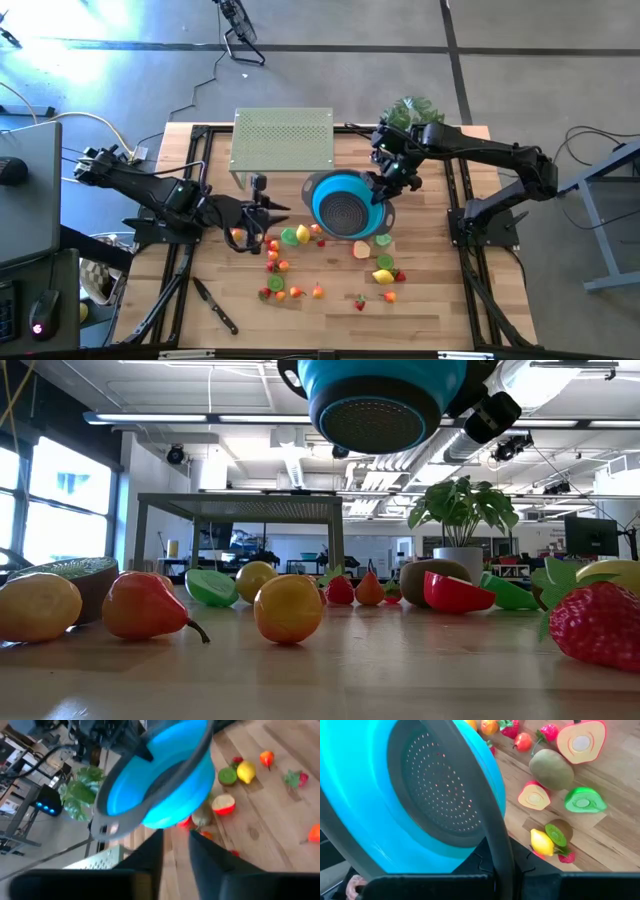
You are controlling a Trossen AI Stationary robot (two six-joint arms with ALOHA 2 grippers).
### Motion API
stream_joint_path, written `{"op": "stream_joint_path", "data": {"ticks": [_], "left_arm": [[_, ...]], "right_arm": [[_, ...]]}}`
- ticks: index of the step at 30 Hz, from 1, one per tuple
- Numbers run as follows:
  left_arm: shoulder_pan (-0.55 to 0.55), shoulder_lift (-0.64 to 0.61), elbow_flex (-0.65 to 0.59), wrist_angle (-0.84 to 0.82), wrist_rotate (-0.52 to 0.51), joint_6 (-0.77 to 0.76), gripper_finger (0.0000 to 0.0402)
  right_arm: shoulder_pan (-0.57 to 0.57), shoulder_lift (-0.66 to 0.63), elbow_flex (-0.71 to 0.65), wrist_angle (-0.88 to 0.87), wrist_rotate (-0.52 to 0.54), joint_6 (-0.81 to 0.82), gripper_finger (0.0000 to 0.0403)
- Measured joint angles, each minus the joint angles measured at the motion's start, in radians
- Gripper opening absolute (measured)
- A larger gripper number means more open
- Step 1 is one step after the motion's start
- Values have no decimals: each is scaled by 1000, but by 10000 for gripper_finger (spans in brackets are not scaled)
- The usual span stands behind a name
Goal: Pick & Place Fruit
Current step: Put the strainer bowl on the shelf
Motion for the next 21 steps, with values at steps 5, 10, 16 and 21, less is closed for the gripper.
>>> {"op": "stream_joint_path", "data": {"ticks": [5,10,16,21], "left_arm": [[0,35,0,98,25,80,174],[0,77,-1,168,36,86,208],[-8,146,-1,176,35,86,211],[-29,182,-1,202,31,86,211]], "right_arm": [[0,0,0,-1,0,0,4],[15,0,0,-13,5,0,4],[34,0,0,-60,47,-4,4],[47,1,0,-60,82,24,4]]}}
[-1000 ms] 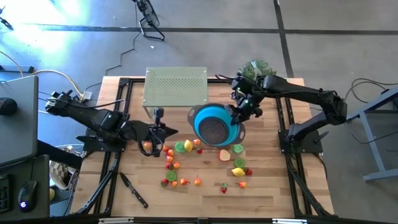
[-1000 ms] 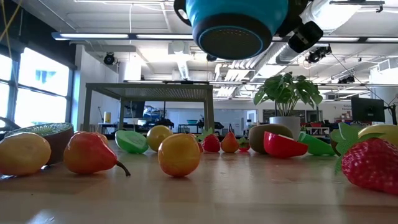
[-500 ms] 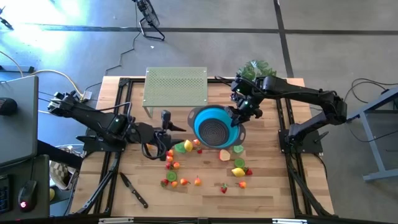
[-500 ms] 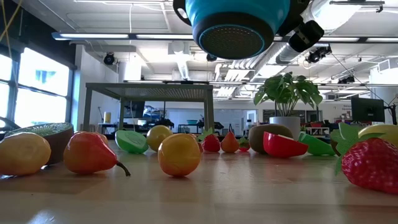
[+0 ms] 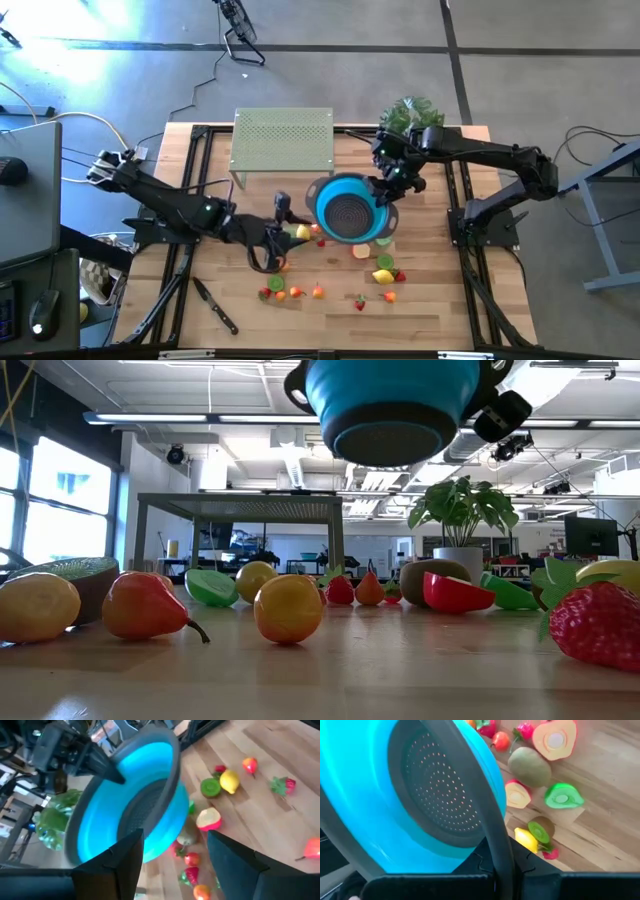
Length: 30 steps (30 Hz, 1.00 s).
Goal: Pick & Place Fruit
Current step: Put the strainer bowl on the shelf
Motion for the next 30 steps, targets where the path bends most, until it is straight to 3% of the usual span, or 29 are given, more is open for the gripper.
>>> {"op": "stream_joint_path", "data": {"ticks": [5,30], "left_arm": [[-34,-1,0,31,-14,71,211],[-30,19,13,-37,-3,70,211]], "right_arm": [[31,0,0,10,24,69,4],[207,2,0,193,141,330,4]]}}
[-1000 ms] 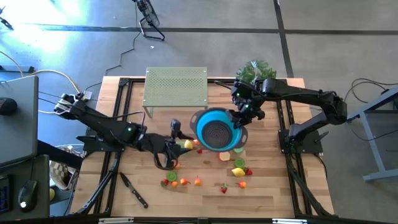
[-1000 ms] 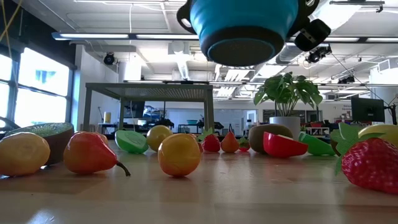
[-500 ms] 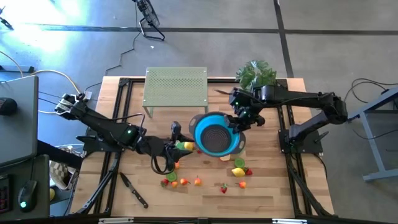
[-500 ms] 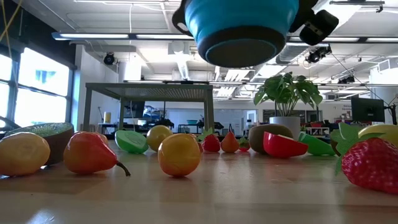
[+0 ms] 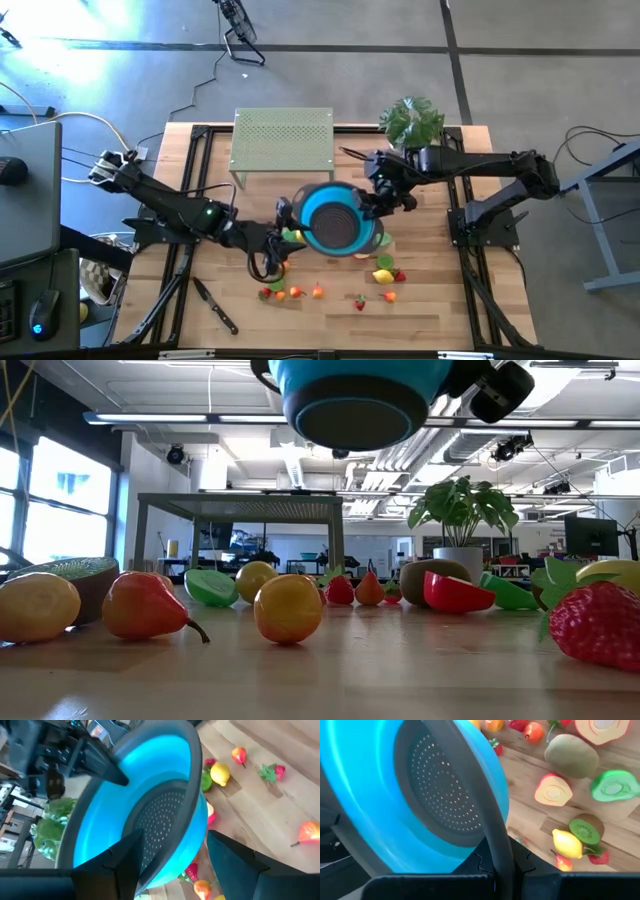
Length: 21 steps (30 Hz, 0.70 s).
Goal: Pick & Place Fruit
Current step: Put the strainer bowl on the shelf
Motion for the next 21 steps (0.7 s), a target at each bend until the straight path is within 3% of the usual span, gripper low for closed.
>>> {"op": "stream_joint_path", "data": {"ticks": [9,17,21], "left_arm": [[0,57,0,3,28,-17,193],[0,55,0,8,72,-40,87],[-1,57,0,9,142,-26,43]], "right_arm": [[38,1,0,-2,15,27,4],[54,1,0,7,6,42,4],[68,1,0,24,-16,65,4]]}}
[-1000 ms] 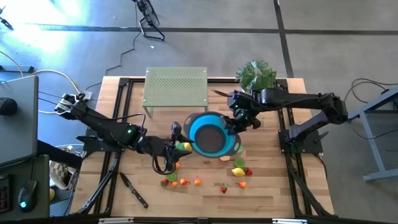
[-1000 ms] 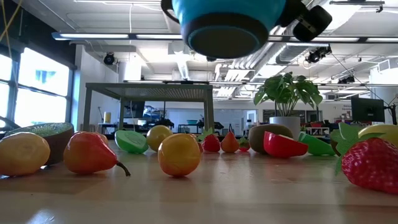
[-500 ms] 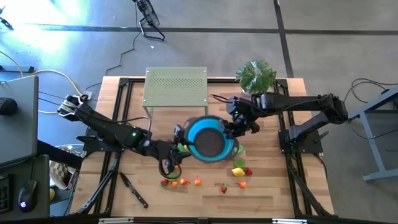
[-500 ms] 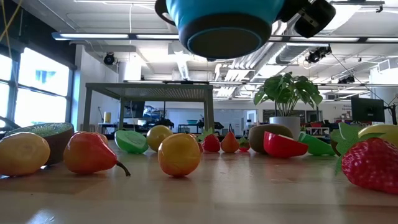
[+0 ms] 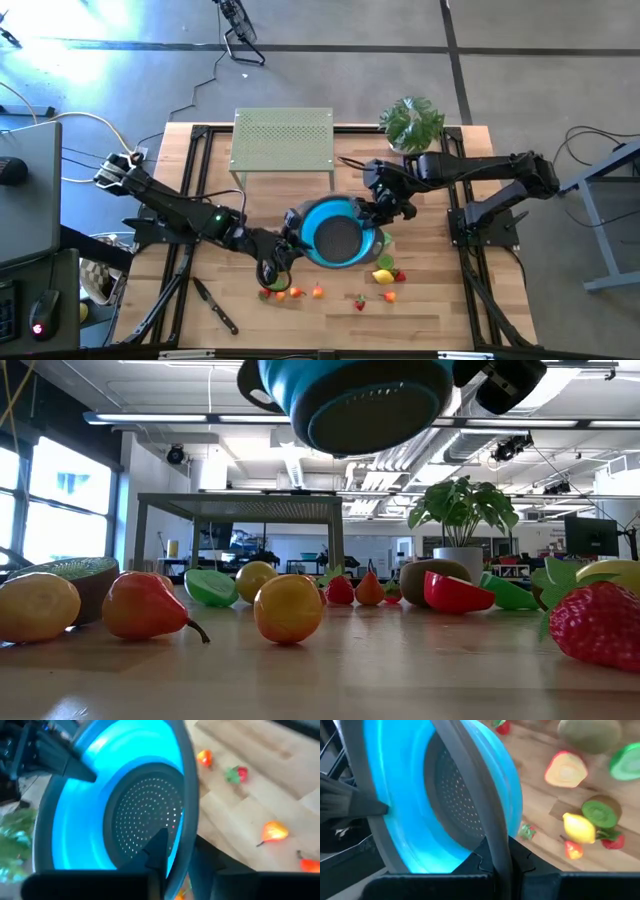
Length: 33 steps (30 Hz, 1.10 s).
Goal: Pick & Place Fruit
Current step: Put the strainer bowl on the shelf
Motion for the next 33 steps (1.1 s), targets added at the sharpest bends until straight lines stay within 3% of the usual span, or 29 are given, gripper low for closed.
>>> {"op": "stream_joint_path", "data": {"ticks": [21,26,33], "left_arm": [[-2,-2,0,0,82,3,15],[-1,-3,0,-16,79,-9,13],[1,-3,-2,-46,61,-23,12]], "right_arm": [[6,0,0,98,-45,8,38],[-6,0,0,117,-46,-22,77],[-33,-3,0,122,-102,-19,168]]}}
